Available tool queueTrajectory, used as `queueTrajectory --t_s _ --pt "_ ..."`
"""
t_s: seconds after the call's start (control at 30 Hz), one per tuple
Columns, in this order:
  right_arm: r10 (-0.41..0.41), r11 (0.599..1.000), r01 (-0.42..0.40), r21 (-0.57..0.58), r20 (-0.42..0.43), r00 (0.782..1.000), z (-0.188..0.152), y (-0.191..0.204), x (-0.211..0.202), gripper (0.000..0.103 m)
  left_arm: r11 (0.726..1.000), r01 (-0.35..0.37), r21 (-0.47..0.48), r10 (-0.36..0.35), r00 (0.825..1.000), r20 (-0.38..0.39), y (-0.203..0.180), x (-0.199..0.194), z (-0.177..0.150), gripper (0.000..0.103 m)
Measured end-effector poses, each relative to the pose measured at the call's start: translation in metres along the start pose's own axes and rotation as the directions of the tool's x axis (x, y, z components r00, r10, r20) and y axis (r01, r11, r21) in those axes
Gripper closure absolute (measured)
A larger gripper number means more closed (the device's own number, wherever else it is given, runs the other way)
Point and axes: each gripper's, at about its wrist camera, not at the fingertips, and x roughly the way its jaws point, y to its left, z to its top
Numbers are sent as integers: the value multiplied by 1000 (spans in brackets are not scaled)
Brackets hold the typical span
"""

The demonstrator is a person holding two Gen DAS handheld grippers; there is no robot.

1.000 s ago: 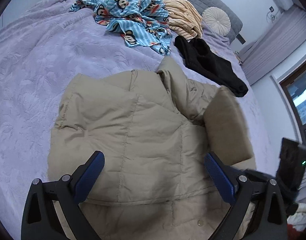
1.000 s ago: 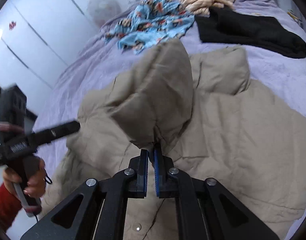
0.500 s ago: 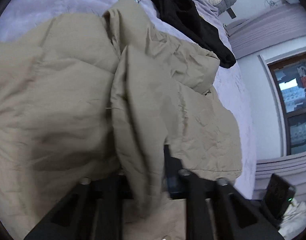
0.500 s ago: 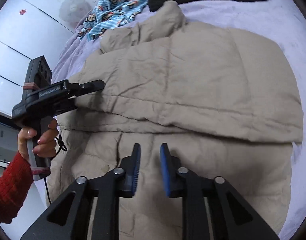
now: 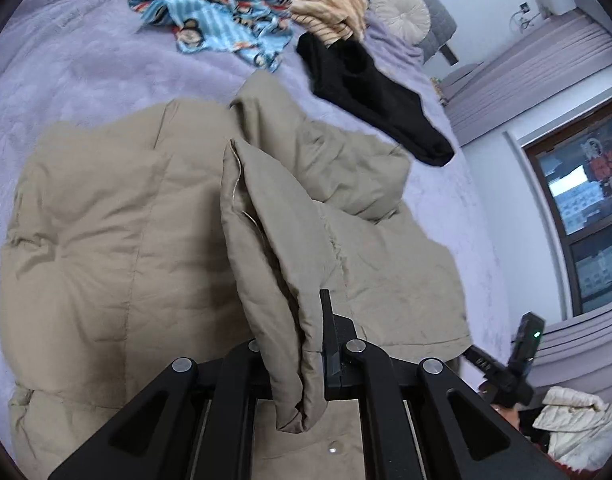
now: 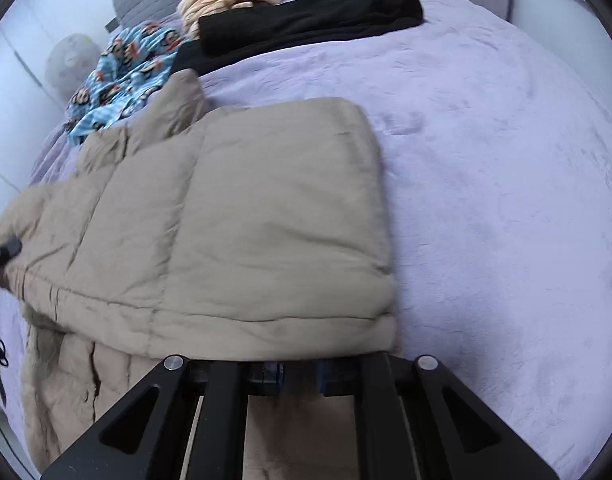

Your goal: Fold large clothes

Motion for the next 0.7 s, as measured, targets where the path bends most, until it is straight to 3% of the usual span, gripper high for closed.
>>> queueTrajectory --t_s 0.13,0.3,0.33,0.43,0.57,0.63,0.7 --pt "74 992 -70 106 -29 997 -9 -25 20 103 989 -139 51 141 989 -43 11 36 -15 93" --pt "57 993 -55 109 -19 998 -11 -24 22 103 968 -228 104 228 974 15 7 12 -15 93" --pt "59 993 -56 107 -21 998 -11 -25 23 103 964 -242 109 241 970 22 9 5 -15 88" --pt "65 990 -60 127 -37 997 -8 -23 24 103 934 -331 136 328 944 45 11 -10 -10 88" --pt "73 993 -64 99 -91 993 -13 -14 5 97 911 -371 178 362 928 83 10 -34 -10 88" --pt "124 991 -116 61 -135 983 -24 -5 -11 97 908 -378 182 365 926 101 8 -43 -9 88" --pt "208 978 -206 33 -158 965 -34 7 -30 97 917 -356 180 340 934 113 3 -47 -4 88"
